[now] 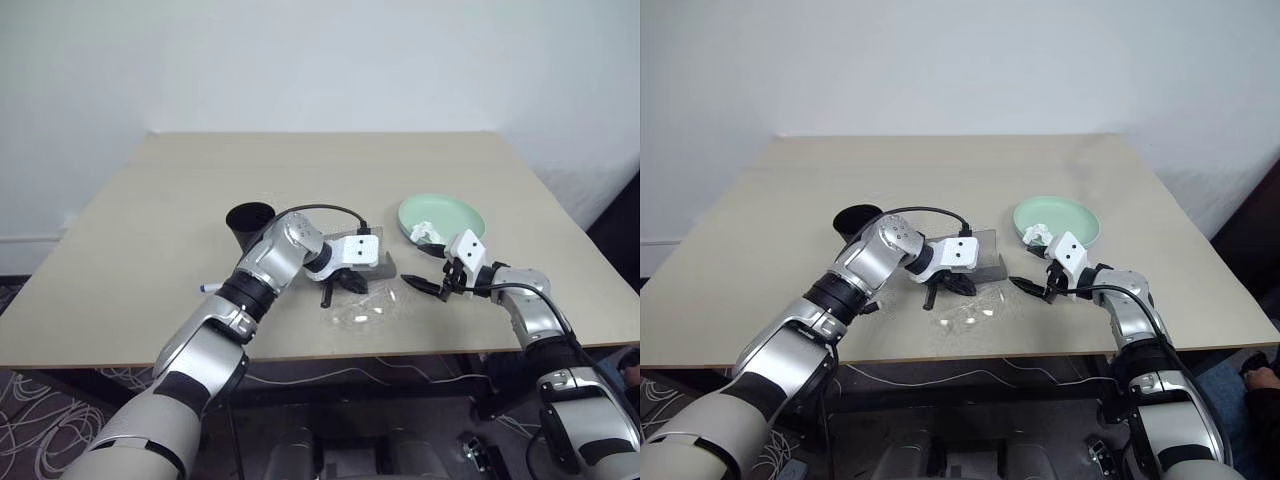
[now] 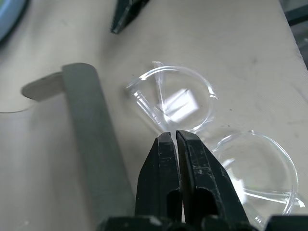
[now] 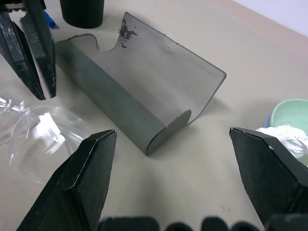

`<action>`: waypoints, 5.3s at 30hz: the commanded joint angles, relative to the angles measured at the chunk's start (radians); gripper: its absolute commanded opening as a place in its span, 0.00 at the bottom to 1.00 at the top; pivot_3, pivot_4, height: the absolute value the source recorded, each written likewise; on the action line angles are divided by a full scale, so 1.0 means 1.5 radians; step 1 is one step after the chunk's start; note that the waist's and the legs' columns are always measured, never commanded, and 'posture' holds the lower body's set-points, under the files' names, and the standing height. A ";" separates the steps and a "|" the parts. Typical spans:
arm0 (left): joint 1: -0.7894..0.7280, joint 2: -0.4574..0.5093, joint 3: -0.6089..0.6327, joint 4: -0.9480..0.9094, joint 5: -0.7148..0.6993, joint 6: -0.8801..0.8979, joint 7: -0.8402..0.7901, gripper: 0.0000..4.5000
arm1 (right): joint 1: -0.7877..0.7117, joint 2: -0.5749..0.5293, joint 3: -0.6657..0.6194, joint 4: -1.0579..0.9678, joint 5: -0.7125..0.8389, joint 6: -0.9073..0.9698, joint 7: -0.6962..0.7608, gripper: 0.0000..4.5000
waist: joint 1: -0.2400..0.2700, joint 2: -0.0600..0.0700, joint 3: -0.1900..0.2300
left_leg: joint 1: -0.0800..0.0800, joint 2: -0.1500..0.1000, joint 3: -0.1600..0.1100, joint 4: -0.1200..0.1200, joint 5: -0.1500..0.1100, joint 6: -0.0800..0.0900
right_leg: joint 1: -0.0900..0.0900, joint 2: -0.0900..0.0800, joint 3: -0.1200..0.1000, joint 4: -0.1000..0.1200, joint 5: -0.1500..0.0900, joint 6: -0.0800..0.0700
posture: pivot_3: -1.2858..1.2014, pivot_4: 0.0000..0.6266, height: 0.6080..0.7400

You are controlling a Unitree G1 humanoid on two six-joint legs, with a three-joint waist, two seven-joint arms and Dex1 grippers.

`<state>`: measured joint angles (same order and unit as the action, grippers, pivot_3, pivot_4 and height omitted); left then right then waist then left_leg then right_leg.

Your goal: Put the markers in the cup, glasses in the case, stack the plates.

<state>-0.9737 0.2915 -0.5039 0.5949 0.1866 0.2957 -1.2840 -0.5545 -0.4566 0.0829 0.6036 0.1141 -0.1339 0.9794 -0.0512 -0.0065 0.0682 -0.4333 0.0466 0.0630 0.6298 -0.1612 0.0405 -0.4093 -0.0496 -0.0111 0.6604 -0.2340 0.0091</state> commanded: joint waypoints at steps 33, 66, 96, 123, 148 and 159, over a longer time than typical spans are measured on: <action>-0.029 0.002 -0.100 -0.149 -0.061 0.448 0.022 0.52 | -0.015 0.029 -0.005 0.008 -0.006 -0.038 -0.049 0.91 | -0.001 0.000 0.000 | 0.000 0.000 -0.001 0.000 0.000 0.000 | 0.000 0.000 0.001 0.000 0.000 0.001 | 0.52 0.00 0.99; -0.057 -0.040 -0.045 -0.045 -0.099 0.413 0.073 0.40 | -0.020 0.038 -0.001 0.022 -0.010 -0.047 -0.057 0.91 | 0.000 0.000 0.000 | 0.000 -0.002 -0.010 0.001 0.001 0.001 | 0.001 -0.001 0.000 0.000 0.002 0.003 | 0.52 0.00 0.99; -0.046 -0.028 -0.055 -0.030 -0.098 0.373 0.073 0.03 | -0.018 0.040 -0.002 0.023 -0.010 -0.050 -0.063 0.91 | 0.000 0.000 0.000 | 0.000 -0.003 -0.010 0.001 0.001 0.001 | 0.001 -0.001 0.000 0.000 0.002 0.003 | 0.52 0.00 0.99; -0.149 0.033 -0.016 0.114 0.020 0.002 0.249 0.03 | -0.128 0.043 -0.066 0.171 -0.029 -0.133 -0.226 0.91 | 0.001 0.000 0.000 | -0.001 -0.003 -0.010 0.001 0.001 0.002 | 0.001 -0.001 0.001 0.000 0.002 0.003 | 0.52 0.00 0.99; -0.202 -0.088 0.038 0.348 0.067 -0.148 0.245 0.03 | 0.028 0.041 -0.044 -0.104 0.060 0.051 -0.008 0.91 | 0.004 0.000 0.000 | -0.009 -0.003 -0.012 0.006 0.001 0.002 | -0.003 -0.001 -0.003 0.000 0.003 0.005 | 0.52 0.00 0.99; -0.192 -0.078 0.030 0.331 0.102 -0.125 0.240 0.03 | 0.019 0.048 -0.037 -0.090 0.053 0.045 -0.017 0.91 | 0.003 0.000 0.000 | -0.009 -0.003 -0.011 0.006 0.001 0.002 | -0.003 0.000 -0.002 0.000 0.003 0.005 | 0.52 0.00 0.99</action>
<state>-1.2401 0.1657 -0.4623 1.1126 0.3278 0.1074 -0.9301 -0.5004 -0.3828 0.0321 0.4922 0.1896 -0.0502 0.9605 -0.0461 -0.0061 0.0682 -0.4466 0.0418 0.0461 0.6391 -0.1594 0.0439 -0.4144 -0.0500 -0.0144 0.6600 -0.2288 0.0165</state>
